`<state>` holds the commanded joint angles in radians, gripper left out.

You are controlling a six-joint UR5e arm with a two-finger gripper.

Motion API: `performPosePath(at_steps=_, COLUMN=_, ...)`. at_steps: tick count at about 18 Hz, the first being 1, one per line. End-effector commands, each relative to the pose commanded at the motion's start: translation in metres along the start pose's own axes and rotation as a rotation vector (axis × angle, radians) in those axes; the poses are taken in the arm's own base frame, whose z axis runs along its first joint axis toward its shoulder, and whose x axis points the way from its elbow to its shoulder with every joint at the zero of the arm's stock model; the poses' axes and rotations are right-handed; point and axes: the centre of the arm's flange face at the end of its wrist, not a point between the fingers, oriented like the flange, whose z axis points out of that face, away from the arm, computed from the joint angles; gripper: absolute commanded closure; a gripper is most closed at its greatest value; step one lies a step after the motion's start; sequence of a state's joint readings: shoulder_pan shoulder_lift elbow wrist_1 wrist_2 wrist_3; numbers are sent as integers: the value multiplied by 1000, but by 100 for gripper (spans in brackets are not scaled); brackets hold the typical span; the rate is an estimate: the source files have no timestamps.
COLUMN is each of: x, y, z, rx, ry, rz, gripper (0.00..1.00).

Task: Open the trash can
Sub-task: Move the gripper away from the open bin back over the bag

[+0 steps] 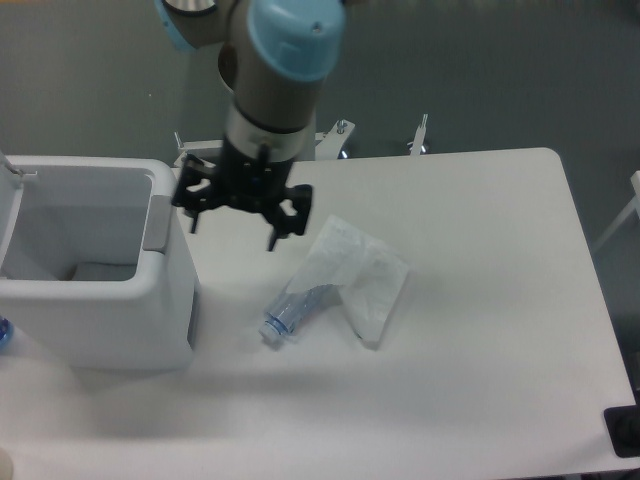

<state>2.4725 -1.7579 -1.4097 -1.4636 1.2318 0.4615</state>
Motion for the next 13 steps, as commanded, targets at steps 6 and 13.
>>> performPosePath(at_steps=6, x=-108, y=9, z=30, rx=-86, ry=-68, rz=23, gripper=0)
performPosePath(at_steps=13, x=-212, y=35, z=66, rx=-145, ry=-178, rz=214, gripper=0)
